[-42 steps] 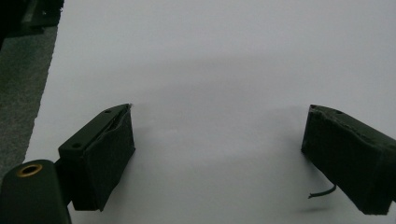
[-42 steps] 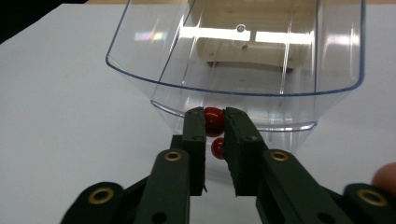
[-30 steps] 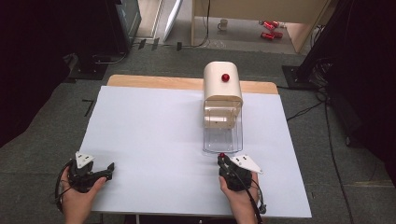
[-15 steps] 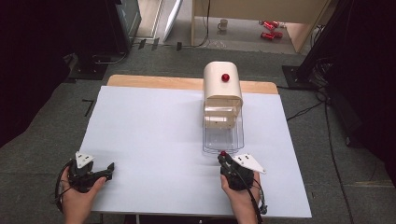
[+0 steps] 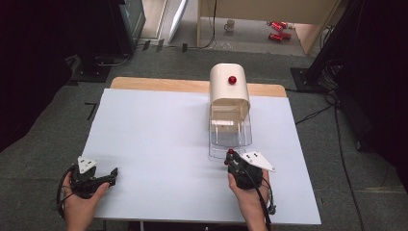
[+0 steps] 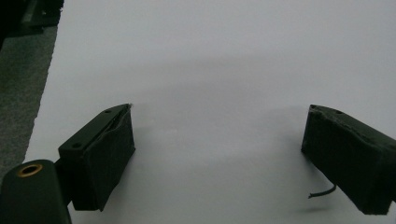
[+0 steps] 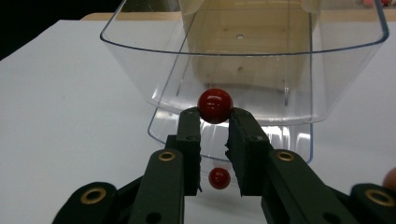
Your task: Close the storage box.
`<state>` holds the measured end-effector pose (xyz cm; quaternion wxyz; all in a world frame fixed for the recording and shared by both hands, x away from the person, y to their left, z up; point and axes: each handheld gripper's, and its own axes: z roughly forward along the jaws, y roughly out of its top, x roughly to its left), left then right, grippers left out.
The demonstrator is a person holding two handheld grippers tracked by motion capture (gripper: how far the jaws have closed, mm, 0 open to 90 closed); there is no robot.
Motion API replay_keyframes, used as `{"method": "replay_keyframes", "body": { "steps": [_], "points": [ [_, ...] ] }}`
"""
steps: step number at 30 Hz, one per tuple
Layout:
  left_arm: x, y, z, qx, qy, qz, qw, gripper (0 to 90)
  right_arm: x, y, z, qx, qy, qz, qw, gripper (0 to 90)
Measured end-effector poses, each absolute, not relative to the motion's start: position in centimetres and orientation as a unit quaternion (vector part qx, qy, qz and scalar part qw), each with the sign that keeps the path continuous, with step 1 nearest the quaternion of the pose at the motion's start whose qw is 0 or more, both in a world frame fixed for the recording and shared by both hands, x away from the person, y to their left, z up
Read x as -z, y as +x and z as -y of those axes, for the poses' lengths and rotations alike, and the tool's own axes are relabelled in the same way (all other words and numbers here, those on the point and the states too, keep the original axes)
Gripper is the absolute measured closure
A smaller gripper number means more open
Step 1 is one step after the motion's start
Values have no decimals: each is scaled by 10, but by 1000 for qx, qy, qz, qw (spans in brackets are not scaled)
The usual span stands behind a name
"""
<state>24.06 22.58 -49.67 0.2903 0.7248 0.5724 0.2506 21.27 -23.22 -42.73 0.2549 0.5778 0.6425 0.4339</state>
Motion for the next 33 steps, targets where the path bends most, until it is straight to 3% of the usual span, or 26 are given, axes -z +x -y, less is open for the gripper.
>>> {"method": "replay_keyframes", "body": {
  "steps": [33],
  "points": [
    [497,241,-226,-251,724,-573,291,94,403,284,235,-442,586,-628,257,757]
  ]
}}
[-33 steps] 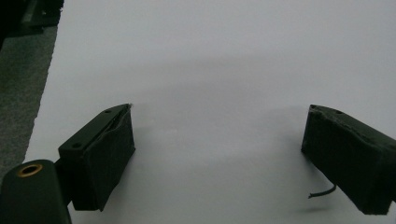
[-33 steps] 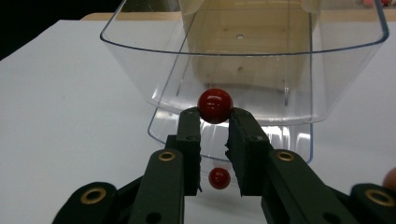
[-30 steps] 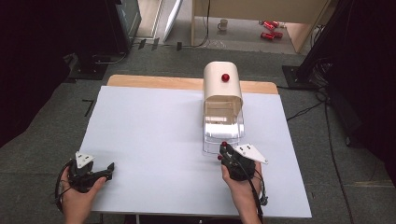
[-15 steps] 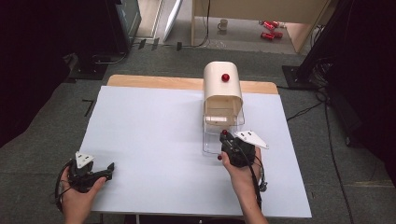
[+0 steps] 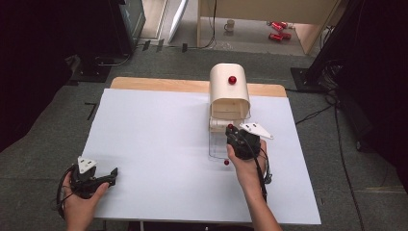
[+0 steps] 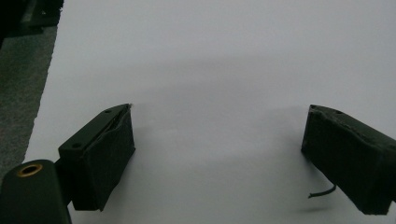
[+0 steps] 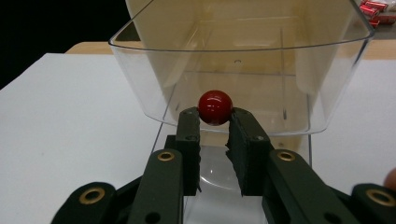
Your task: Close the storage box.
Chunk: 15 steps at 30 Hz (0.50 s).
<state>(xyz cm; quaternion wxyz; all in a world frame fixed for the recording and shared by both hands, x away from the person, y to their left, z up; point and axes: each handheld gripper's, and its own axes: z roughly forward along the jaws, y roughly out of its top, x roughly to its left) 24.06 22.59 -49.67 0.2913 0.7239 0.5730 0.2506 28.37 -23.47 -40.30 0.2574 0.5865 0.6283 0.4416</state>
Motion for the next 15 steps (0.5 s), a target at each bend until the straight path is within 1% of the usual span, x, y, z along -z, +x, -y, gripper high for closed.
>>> {"method": "replay_keyframes", "body": {
  "steps": [15],
  "points": [
    [497,241,-226,-250,724,-573,292,94,405,309,234,-440,586,-629,258,755]
  ]
}}
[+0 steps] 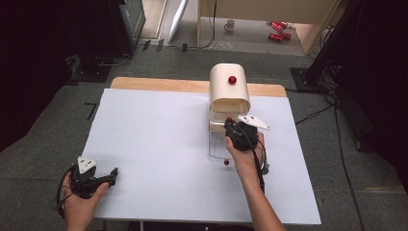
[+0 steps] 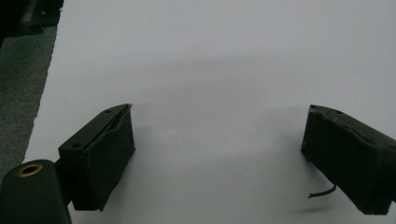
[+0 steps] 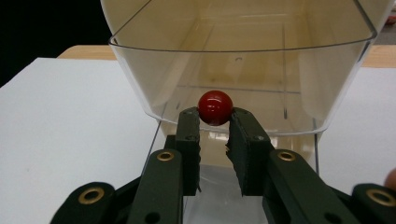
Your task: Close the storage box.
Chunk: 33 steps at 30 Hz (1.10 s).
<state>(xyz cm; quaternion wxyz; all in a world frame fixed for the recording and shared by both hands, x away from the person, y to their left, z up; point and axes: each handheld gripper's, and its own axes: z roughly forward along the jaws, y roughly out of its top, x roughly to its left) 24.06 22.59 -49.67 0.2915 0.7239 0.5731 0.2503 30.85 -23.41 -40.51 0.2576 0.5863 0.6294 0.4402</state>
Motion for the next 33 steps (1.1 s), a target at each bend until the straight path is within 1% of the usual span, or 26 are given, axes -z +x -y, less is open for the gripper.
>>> {"method": "replay_keyframes", "body": {
  "steps": [10,12,16,22,33],
  "points": [
    [497,241,-226,-251,725,-572,291,94,403,318,237,-438,586,-632,254,749],
    [497,240,-226,-251,725,-572,291,94,404,317,237,-439,586,-634,251,735],
    [497,241,-226,-250,725,-572,291,94,407,309,239,-455,580,-630,246,654],
    [497,240,-226,-250,725,-572,291,94,416,287,242,-449,571,-639,254,531],
    [497,240,-226,-251,724,-572,291,94,432,244,246,-438,566,-648,259,399]
  ]
}}
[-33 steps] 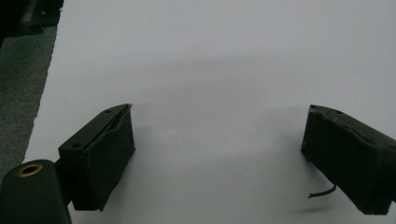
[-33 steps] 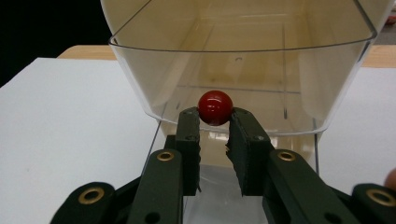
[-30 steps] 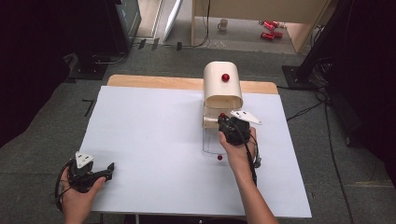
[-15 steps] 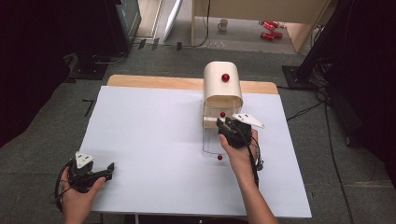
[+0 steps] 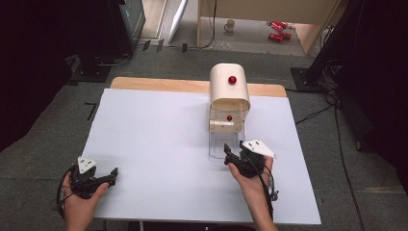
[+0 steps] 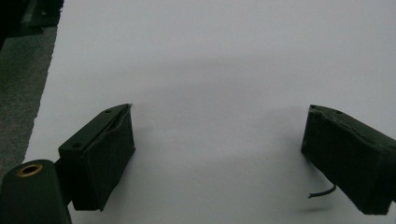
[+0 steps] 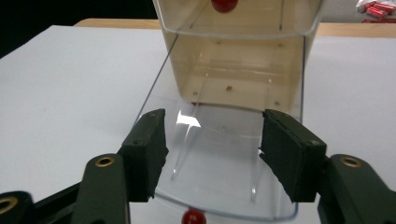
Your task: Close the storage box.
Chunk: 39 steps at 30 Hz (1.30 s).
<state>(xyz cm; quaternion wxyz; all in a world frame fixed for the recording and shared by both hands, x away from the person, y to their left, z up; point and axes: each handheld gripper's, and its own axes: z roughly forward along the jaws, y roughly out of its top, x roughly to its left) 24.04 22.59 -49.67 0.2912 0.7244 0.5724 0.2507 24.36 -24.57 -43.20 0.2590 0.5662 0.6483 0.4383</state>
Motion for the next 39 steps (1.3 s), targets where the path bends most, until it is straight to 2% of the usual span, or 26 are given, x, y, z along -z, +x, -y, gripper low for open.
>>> {"method": "replay_keyframes", "body": {
  "steps": [3,10,19,22,28,39],
  "points": [
    [497,240,-226,-251,725,-572,291,95,438,232,246,-428,574,-646,263,371],
    [497,240,-226,-251,724,-572,291,95,451,212,247,-422,580,-647,259,391],
    [497,240,-226,-251,725,-572,291,95,465,199,244,-415,590,-646,249,521],
    [497,240,-226,-251,725,-572,291,95,469,199,243,-418,593,-646,238,586],
    [497,240,-226,-251,725,-572,291,95,479,203,239,-413,597,-651,222,661],
    [497,240,-226,-250,725,-572,291,95,490,215,230,-399,601,-655,224,685]
  ]
}}
